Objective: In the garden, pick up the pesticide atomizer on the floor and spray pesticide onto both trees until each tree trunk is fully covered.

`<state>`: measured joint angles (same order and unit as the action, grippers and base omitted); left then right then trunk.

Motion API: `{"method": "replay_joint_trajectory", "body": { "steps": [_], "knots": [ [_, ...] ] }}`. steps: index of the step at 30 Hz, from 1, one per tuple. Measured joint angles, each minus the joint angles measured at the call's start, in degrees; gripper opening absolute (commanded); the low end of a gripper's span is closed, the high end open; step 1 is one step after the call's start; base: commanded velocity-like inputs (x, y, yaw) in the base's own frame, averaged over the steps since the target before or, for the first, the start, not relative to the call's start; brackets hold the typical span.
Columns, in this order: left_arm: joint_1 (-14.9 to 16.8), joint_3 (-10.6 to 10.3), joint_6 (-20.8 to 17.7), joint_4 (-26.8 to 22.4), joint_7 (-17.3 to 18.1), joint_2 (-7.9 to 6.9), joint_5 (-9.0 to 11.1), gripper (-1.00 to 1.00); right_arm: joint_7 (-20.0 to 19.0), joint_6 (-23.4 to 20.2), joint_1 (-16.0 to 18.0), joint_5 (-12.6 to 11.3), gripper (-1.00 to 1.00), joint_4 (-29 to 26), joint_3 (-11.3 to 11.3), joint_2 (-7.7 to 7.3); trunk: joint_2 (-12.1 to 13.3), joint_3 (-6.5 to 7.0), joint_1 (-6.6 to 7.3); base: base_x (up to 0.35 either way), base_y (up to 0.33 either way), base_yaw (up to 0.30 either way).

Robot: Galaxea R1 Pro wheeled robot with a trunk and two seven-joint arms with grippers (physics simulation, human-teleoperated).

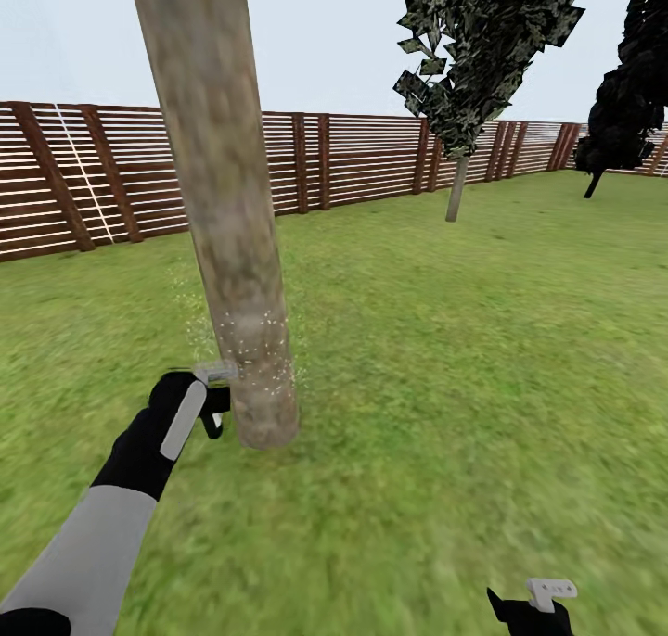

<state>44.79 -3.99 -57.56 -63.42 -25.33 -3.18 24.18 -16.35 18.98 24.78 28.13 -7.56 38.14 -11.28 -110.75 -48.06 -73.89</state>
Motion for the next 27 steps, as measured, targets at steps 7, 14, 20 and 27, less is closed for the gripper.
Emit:
{"method": "replay_joint_trajectory", "body": {
  "steps": [7, 14, 20, 27],
  "knots": [
    [-10.6, -10.8, 7.2, 3.2, 0.0, -0.02, 0.2, -1.0, 0.0, -0.1, 0.0, 0.0, 1.0, 0.0, 0.0, 0.08, 0.0, 0.0, 0.0, -0.218, 0.0, 0.0],
    [-12.2, -35.8, 28.8, 20.5, 8.7, -0.21, -0.2, -1.0, -0.2, -0.1, 0.0, 0.1, 1.0, 0.1, -0.1, -0.01, 0.0, 0.0, 0.0, -0.326, 0.0, 0.0],
    [-12.3, -38.3, 46.7, 32.5, 40.8, -1.52, -15.3, -1.0, -0.6, -0.1, 0.1, 11.1, 1.0, -4.5, -4.9, 6.58, 0.0, 0.0, 0.0, -0.192, 0.0, 0.0],
    [-12.1, -38.4, 58.6, 41.3, 55.4, -1.19, -17.5, -1.0, -29.0, -1.9, 1.0, 15.6, 1.0, -23.2, -16.3, 13.94, 0.0, 0.01, 0.0, -0.004, 0.0, 0.0]
  ]
}}
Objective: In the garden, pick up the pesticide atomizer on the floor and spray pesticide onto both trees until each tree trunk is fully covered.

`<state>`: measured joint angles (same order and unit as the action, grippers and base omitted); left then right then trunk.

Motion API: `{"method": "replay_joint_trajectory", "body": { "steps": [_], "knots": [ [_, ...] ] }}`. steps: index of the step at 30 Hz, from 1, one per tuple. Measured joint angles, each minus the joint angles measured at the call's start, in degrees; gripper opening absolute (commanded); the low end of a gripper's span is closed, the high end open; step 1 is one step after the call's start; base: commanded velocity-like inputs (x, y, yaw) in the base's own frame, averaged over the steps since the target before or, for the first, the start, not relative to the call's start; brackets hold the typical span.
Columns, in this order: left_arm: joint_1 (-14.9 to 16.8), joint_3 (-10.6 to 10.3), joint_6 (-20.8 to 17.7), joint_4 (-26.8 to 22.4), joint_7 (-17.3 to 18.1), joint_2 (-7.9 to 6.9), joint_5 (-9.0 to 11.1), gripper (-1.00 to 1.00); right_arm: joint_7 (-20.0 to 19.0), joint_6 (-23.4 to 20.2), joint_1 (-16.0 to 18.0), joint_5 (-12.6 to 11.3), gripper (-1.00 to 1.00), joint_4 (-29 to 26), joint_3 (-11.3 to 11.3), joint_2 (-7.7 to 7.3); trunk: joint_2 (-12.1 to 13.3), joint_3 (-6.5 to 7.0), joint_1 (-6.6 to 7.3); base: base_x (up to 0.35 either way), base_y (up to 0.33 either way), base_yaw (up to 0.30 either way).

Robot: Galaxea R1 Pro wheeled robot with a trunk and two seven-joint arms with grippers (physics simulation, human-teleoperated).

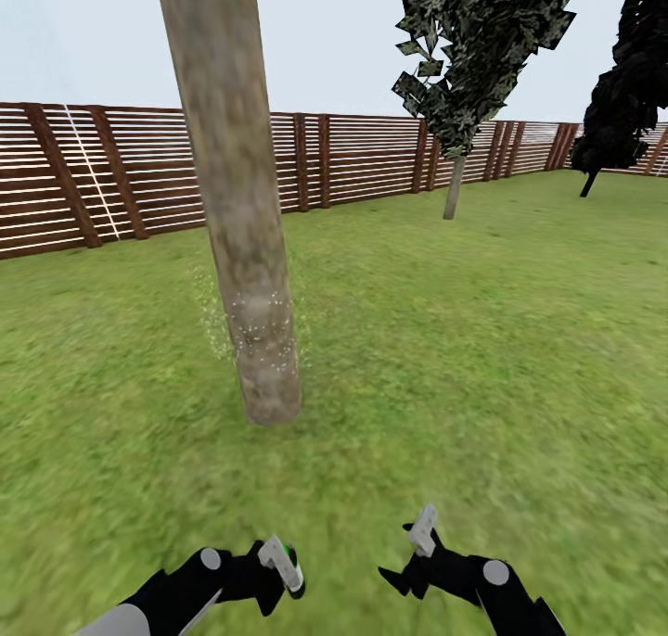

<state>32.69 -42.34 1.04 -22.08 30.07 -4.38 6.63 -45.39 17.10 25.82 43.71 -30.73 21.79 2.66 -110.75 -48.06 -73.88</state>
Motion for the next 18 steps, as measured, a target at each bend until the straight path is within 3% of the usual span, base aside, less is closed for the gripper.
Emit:
{"method": "replay_joint_trajectory", "body": {
  "steps": [3, 6, 9, 11, 13, 15, 16, 18],
  "knots": [
    [0.6, -0.1, -3.7, -0.5, 0.8, 0.12, -2.1, -1.0, -1.8, -0.5, 0.1, 0.0, 1.0, -1.1, -0.2, 0.06, 0.0, 0.0, 0.0, 0.0, 0.0, 0.0],
    [0.8, 0.0, -4.8, -0.8, 0.9, 0.23, -3.4, -1.0, -2.8, -0.5, 0.1, 0.0, 1.0, -1.6, -0.2, 0.06, 0.0, 0.0, 0.0, 0.0, 0.0, 0.0],
    [1.0, -0.1, -7.3, -0.8, 0.9, 0.29, -5.3, -1.0, -7.4, -0.6, 0.2, 0.2, 1.0, -1.9, -1.1, 0.06, 0.0, 0.0, 0.0, 0.0, 0.0, 0.0],
    [1.0, -0.1, -10.8, -0.9, 1.3, 0.64, -7.9, -1.0, -9.8, -4.2, 1.7, 0.2, 1.0, -2.4, -6.7, 0.23, 0.0, 0.0, 0.0, 0.0, 0.0, 0.0],
    [1.0, 0.0, -13.2, -1.0, 1.9, 1.5, -12.2, -1.0, -10.7, -8.9, 3.5, 0.1, 1.0, -3.2, -12.7, 1.13, 0.0, 0.0, 0.0, 0.0, 0.0, 0.0],
    [1.1, 0.0, -13.8, -1.0, 2.0, 2.04, -14.9, -1.0, -12.0, -10.1, 4.1, 0.1, 1.0, -4.7, -14.4, 2.02, 0.0, 0.0, 0.0, 0.0, 0.0, 0.0],
    [1.1, 0.0, -13.9, -0.9, 2.0, 2.15, -15.7, -1.0, -13.3, -10.3, 4.2, 0.1, -1.0, -5.6, -14.6, 2.29, 0.0, 0.0, 0.0, 0.0, 0.0, 0.0],
    [1.1, 0.0, -13.9, -0.9, 2.1, 2.24, -16.5, -1.0, -15.7, -10.4, 4.2, 0.1, -1.0, -7.0, -14.9, 2.53, 0.0, 0.0, 0.0, 0.0, 0.0, 0.0]
  ]
}}
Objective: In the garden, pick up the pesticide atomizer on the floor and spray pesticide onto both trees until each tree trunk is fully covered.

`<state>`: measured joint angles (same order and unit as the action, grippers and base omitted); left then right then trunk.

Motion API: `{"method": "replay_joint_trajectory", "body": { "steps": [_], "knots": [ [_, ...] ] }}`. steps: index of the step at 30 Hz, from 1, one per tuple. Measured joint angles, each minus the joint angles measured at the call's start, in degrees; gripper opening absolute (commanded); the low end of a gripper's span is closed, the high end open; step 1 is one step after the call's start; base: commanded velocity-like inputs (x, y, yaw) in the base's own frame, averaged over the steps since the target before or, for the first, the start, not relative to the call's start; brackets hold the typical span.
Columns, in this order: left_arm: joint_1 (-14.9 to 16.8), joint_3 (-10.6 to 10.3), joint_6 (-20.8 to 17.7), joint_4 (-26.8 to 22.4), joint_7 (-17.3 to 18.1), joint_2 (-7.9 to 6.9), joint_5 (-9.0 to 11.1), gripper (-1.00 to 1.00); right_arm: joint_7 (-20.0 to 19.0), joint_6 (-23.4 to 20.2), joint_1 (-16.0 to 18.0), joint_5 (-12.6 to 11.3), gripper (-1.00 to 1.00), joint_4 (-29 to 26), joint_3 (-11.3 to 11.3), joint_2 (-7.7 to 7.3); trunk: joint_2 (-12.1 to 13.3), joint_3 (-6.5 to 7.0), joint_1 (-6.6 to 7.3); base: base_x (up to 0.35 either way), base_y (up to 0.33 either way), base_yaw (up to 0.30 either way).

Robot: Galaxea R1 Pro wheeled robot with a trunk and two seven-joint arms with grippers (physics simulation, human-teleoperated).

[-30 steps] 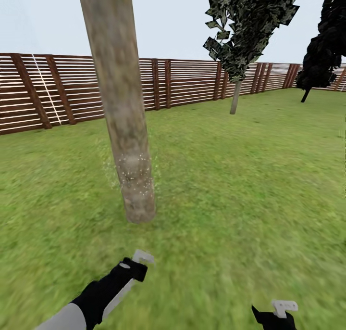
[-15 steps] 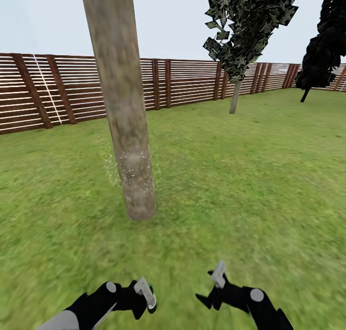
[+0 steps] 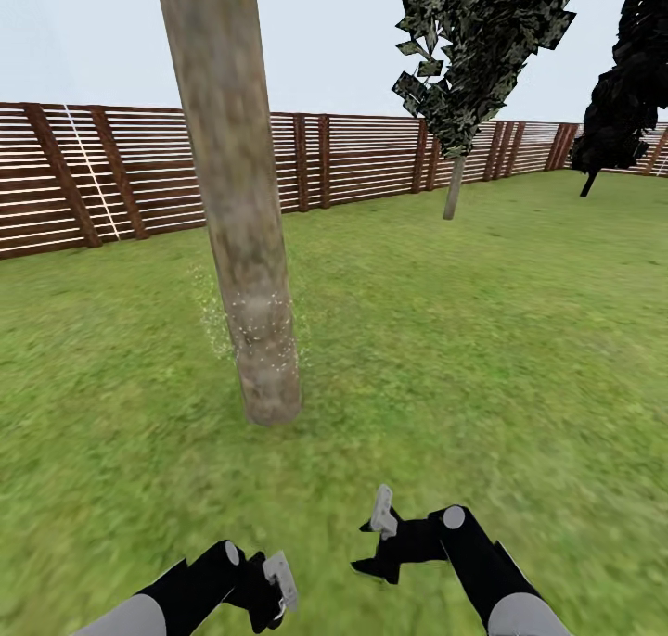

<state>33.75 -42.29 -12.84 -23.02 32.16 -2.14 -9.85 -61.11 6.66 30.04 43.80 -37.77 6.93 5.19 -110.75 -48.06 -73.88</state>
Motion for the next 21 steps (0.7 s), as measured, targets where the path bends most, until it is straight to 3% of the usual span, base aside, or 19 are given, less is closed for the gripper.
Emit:
{"method": "replay_joint_trajectory", "body": {
  "steps": [4, 7, 9, 14, 21],
  "knots": [
    [0.1, 0.0, 0.0, -0.1, 0.4, 0.52, -0.3, -1.0, -1.2, 0.0, 0.0, 0.0, -1.0, -0.7, -0.1, 0.02, 0.0, 0.0, 0.0, 0.0, 0.0, 0.0],
    [0.0, 0.0, 0.2, -0.6, 2.3, 0.72, -2.3, -1.0, -1.3, 0.0, 0.0, 0.1, -1.0, -0.9, -0.2, 0.0, 0.0, 0.0, 0.0, 0.0, 0.0, 0.0],
    [0.0, 0.0, 0.4, -2.0, 4.3, 0.77, -2.5, -1.0, -1.3, 0.0, 0.0, 0.1, -1.0, -0.8, -0.2, 0.0, 0.0, 0.0, 0.0, 0.0, 0.0, 0.0],
    [0.0, -0.1, 0.5, -3.6, 6.3, 3.73, -2.7, -1.0, -1.3, 0.0, 0.0, 0.1, -1.0, -0.8, -0.2, -0.01, 0.0, 0.0, 0.0, 0.0, 0.0, 0.0],
    [0.9, 0.0, 0.4, -3.6, 6.3, 5.78, -2.8, -1.0, -1.3, 0.0, 0.0, 0.1, -1.0, -0.5, -0.2, 0.08, 0.0, 0.0, 0.0, 0.0, 0.0, 0.0]
  ]
}}
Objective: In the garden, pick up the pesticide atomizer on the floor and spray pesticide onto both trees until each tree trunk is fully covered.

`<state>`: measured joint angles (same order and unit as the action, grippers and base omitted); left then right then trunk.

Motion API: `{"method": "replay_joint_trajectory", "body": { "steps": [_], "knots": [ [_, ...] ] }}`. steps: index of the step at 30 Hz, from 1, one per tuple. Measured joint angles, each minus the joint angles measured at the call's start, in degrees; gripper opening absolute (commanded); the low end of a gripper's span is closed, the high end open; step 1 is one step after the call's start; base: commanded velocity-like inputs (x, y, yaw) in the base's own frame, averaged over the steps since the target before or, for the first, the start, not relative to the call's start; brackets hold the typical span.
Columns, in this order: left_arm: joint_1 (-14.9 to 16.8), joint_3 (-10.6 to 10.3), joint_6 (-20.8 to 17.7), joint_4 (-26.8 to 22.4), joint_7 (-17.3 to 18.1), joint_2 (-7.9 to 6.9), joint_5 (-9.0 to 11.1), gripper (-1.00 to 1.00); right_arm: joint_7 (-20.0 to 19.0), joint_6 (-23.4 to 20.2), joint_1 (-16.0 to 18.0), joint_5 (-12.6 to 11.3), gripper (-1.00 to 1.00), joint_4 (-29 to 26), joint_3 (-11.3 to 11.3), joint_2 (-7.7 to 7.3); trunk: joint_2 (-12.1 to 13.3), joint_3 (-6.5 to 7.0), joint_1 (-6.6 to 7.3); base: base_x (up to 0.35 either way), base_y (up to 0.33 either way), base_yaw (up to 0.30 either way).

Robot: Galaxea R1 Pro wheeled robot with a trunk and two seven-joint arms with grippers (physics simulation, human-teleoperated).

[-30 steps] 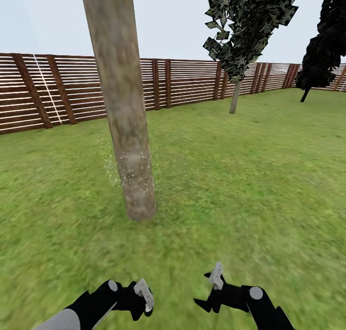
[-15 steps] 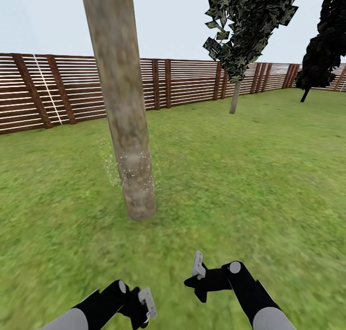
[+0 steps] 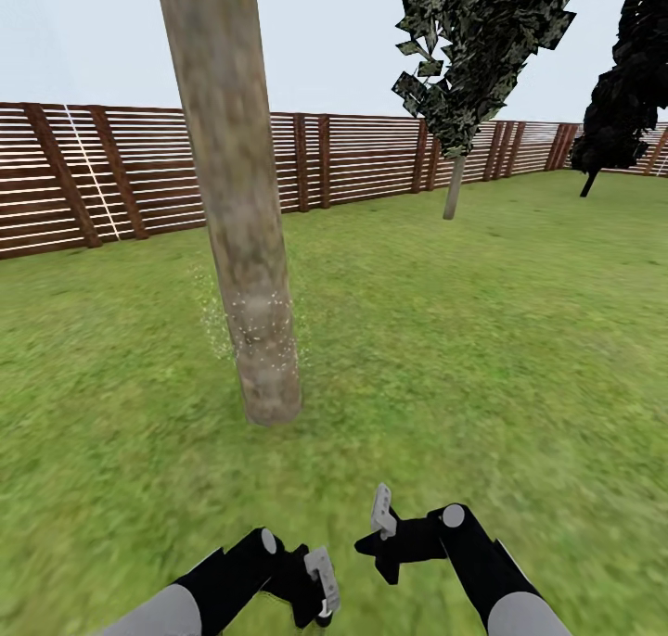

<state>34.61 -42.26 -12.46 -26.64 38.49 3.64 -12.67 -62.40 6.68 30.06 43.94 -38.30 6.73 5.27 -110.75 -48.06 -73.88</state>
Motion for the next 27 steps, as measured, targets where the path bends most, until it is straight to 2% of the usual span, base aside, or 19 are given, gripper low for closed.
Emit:
{"method": "replay_joint_trajectory", "body": {
  "steps": [10, 13, 15, 27],
  "knots": [
    [1.7, 0.2, 0.0, 0.0, -0.1, 1.52, 0.2, -1.0, 0.0, 0.0, 0.0, 0.0, -1.0, 0.1, 0.0, 0.0, 0.0, 0.0, 0.0, 0.0, 0.0, 0.0],
    [1.7, 0.2, 0.1, 0.0, -0.1, 1.91, 0.3, -1.0, 0.0, 0.0, 0.0, -0.1, -1.0, -0.2, -2.5, 0.01, 0.0, 0.0, 0.0, 0.0, 0.0, 0.0],
    [1.7, 0.2, 0.2, 0.0, -0.1, 1.96, 0.3, -1.0, 0.0, 0.0, 0.0, -0.1, -1.0, -0.2, -2.8, 0.0, 0.0, 0.0, 0.0, 0.0, 0.0, 0.0],
    [1.7, 0.3, 0.5, 0.0, 0.1, 2.49, 0.5, -1.0, 0.1, 0.0, 0.0, -0.1, -1.0, -0.2, -2.9, 0.13, 0.0, 0.0, 0.0, 0.0, 0.0, 0.0]
  ]
}}
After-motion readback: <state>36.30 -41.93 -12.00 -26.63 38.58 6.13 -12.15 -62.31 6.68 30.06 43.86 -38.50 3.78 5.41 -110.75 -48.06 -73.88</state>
